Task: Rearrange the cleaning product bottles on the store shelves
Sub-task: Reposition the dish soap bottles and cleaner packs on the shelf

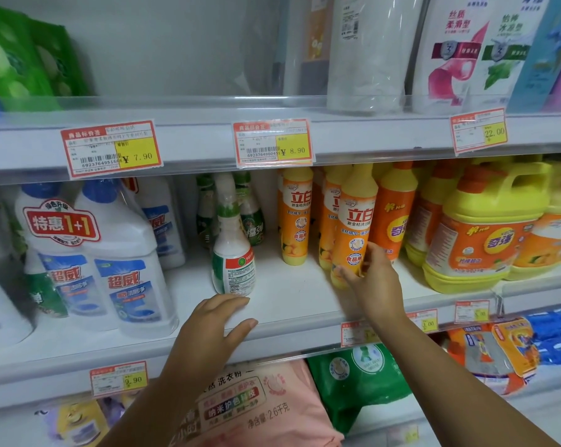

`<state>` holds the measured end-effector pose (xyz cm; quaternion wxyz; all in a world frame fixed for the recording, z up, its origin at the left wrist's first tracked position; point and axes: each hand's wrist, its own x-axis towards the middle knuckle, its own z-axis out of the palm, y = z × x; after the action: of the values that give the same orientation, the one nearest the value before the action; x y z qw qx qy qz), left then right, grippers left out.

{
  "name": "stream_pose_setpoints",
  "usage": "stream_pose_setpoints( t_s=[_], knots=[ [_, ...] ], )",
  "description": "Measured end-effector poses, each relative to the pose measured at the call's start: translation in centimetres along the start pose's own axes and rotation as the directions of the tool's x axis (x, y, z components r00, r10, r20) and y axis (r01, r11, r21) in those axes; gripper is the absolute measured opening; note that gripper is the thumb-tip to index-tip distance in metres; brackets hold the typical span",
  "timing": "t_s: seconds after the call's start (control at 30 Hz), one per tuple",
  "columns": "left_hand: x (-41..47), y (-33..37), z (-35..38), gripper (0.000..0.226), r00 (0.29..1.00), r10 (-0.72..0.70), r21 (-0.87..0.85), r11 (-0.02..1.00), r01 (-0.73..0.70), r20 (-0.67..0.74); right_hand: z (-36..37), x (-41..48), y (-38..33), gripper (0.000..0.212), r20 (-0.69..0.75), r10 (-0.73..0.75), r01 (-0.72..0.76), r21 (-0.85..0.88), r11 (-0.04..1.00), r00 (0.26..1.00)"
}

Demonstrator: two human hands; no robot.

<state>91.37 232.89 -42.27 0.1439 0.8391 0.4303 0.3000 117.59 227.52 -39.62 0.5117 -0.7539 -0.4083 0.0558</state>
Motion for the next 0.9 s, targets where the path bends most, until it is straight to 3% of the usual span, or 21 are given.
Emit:
stream_pose_setpoints(
  t_s=[0.13,0.23,0.43,0.67,0.8,0.9],
  knots=[
    [-0.2,-0.3,-0.2,0.043,1.0,0.018,0.0,1.0,-0.018,0.002,0.1,-0.2,0.1,0.065,0.004,0.009,-0.009,0.002,1.0,1.0],
    [-0.5,-0.6,-0.8,0.043,0.999,0.031,0.011,0.999,-0.031,0.015,0.0,-1.0,-0.4,0.072,-0.074,-0.044,0.041,-0.038,0.998,0.996],
    [-2.3,-1.1,-3.9,0.039,0.998,0.058,-0.005,0.998,-0.058,0.002,0.5,-4.1,-4.6,0.055,-0.252,-0.227,0.219,-0.059,0.974,0.941],
    [-6.6,-4.8,-10.0,0.037,0.998,-0.046,0.028,0.999,0.047,-0.031,5.8,-8.8,-10.7,0.033,-0.118,-0.431,0.443,0.12,0.888,0.895],
    [-9.9,-8.8,-13.9,0.036,0.987,-0.143,0.08,0.986,0.149,-0.076,10.1,-13.0,-13.5,0.026,0.056,-0.517,0.494,0.221,0.841,0.854],
    [-13.0,-12.2,-16.6,0.038,0.964,-0.235,0.087,0.965,0.247,-0.123,14.0,-16.8,-15.3,0.024,0.19,-0.599,0.529,0.314,0.788,0.778]
  ],
)
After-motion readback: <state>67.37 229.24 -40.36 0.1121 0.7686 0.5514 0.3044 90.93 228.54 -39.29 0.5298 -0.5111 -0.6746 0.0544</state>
